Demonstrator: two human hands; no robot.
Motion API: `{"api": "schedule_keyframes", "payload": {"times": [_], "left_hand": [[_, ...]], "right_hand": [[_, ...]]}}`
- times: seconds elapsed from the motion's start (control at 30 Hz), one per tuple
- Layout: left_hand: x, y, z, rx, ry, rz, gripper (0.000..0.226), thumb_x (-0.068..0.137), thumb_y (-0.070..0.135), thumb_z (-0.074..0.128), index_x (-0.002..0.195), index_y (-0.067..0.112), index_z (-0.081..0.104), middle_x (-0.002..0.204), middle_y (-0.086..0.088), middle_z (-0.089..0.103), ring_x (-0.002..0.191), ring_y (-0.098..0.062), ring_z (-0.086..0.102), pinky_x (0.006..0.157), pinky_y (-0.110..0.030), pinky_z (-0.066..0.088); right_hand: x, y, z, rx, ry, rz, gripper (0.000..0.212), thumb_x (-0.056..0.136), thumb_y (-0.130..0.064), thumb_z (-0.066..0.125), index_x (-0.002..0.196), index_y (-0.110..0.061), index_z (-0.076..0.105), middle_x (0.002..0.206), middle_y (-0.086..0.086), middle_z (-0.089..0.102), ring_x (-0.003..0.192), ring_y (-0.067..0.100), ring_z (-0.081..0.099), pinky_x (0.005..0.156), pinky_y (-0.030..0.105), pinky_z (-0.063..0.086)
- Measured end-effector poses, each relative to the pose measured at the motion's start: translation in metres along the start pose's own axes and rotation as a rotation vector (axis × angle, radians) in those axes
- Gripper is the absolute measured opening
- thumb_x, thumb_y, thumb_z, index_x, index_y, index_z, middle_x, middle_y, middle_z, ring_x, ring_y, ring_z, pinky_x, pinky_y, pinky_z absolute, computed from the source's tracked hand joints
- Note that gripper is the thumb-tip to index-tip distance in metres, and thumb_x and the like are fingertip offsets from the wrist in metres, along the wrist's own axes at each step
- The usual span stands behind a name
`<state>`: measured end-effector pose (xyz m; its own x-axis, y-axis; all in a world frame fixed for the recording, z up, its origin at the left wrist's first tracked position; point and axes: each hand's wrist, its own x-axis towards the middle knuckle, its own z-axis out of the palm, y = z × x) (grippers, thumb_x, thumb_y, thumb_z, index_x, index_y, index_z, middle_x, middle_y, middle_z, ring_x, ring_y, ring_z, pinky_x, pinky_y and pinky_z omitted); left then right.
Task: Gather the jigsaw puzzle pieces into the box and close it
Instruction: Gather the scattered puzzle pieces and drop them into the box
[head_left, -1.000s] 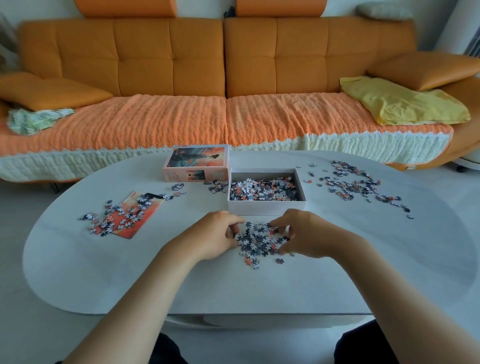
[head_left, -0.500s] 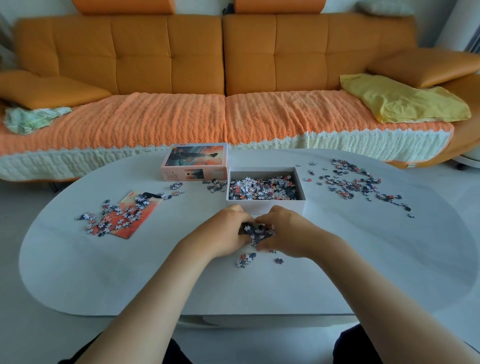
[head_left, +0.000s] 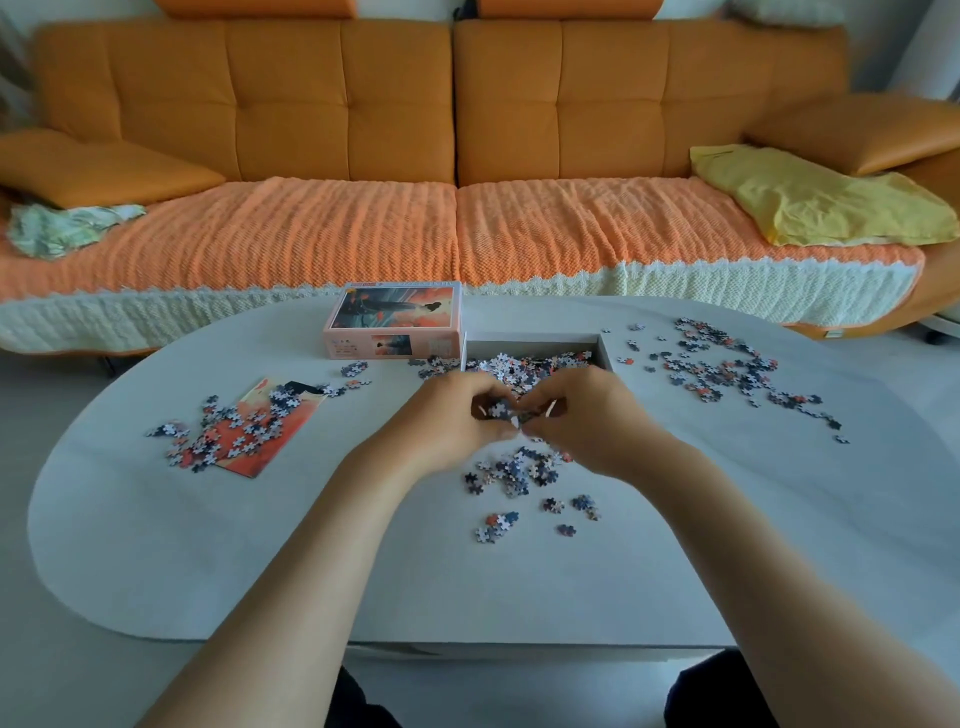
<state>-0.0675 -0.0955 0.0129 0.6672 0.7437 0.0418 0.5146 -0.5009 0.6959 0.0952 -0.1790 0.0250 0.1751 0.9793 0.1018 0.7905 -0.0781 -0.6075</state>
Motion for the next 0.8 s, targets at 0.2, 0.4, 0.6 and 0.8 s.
{"api": "schedule_keyframes", "payload": {"times": [0.2, 0.4, 0.6, 0.8], "left_hand": [[0.034, 0.003, -0.001, -0.029, 0.171, 0.068, 0.029, 0.085, 0.024, 0.074, 0.113, 0.024, 0.067, 0.100, 0.012, 0.064, 0.090, -0.006, 0.059, 0.075, -0.020, 0.043], [0.049, -0.011, 0.013, 0.129, 0.195, 0.144, 0.045, 0.087, 0.024, 0.071, 0.131, 0.022, 0.060, 0.122, 0.002, 0.058, 0.110, -0.013, 0.054, 0.090, -0.023, 0.039], [0.032, -0.012, 0.009, 0.189, 0.348, 0.322, 0.018, 0.086, 0.013, 0.070, 0.104, 0.017, 0.070, 0.095, 0.007, 0.057, 0.090, -0.013, 0.053, 0.076, -0.032, 0.048], [-0.001, -0.009, 0.007, 0.138, 0.128, 0.299, 0.009, 0.085, 0.013, 0.071, 0.088, 0.021, 0.069, 0.088, 0.008, 0.059, 0.077, -0.006, 0.059, 0.074, -0.033, 0.053]], "right_hand": [[0.031, 0.007, -0.007, 0.006, 0.307, -0.061, 0.016, 0.080, -0.013, 0.076, 0.094, -0.020, 0.076, 0.080, -0.010, 0.061, 0.067, 0.002, 0.055, 0.061, 0.009, 0.039], [0.038, 0.027, 0.009, -0.060, 0.206, -0.094, 0.037, 0.087, -0.015, 0.068, 0.121, -0.030, 0.067, 0.105, -0.006, 0.062, 0.086, 0.007, 0.053, 0.069, 0.000, 0.033], [0.027, 0.023, 0.003, -0.063, 0.270, -0.207, 0.024, 0.088, -0.009, 0.066, 0.104, -0.023, 0.075, 0.090, -0.014, 0.059, 0.076, 0.003, 0.051, 0.069, -0.001, 0.033], [-0.001, 0.019, 0.004, -0.087, 0.180, -0.332, 0.029, 0.080, -0.002, 0.060, 0.089, -0.027, 0.074, 0.087, -0.012, 0.065, 0.072, 0.005, 0.058, 0.068, 0.011, 0.044]]}}
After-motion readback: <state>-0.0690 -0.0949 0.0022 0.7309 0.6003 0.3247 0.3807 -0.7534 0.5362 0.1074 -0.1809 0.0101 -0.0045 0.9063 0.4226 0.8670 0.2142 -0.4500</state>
